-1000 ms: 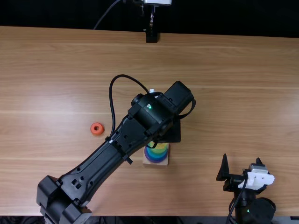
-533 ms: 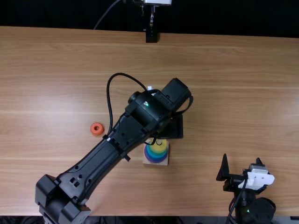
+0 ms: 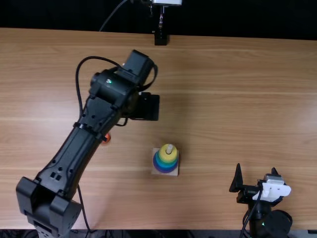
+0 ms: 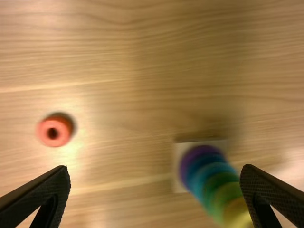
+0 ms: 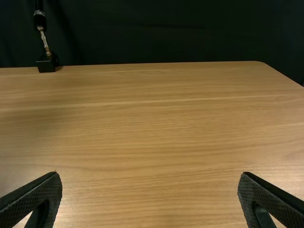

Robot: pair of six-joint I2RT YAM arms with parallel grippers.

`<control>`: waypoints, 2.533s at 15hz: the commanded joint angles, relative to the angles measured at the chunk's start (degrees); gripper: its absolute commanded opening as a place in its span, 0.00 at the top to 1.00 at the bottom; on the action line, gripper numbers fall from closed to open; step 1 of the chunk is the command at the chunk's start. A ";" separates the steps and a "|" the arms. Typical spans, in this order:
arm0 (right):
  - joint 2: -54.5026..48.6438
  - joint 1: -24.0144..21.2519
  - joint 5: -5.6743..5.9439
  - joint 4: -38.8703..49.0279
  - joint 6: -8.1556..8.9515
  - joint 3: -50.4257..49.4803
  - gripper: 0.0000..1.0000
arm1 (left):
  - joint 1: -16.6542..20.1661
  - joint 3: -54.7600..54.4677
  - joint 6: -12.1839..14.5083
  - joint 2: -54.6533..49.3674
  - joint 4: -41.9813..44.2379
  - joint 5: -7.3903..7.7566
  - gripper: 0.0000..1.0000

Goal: Build the Hanoi tower: stack the rings onto the peg from bottom to top in this color order: purple, dark blue, light blue, dark green, light green, yellow, orange.

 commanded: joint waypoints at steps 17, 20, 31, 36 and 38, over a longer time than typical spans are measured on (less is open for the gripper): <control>-0.73 -0.54 0.95 -3.66 0.01 -3.52 0.00 | 12.86 -31.90 26.02 1.46 16.65 -0.24 0.00; -0.73 -0.54 0.95 -3.66 0.01 -3.52 0.00 | 14.35 -32.52 26.12 3.31 17.60 -0.24 0.00; -0.73 -0.54 0.95 -3.66 0.01 -3.52 0.00 | 15.84 -34.98 26.12 5.42 23.62 -0.24 0.00; -0.73 -0.54 0.95 -3.77 0.01 -3.52 0.00 | 15.84 -36.30 26.12 5.33 24.25 -0.35 0.14; -0.73 -0.54 0.95 -3.66 0.01 -3.52 0.00 | 15.76 -36.47 26.12 4.98 24.25 -0.24 0.57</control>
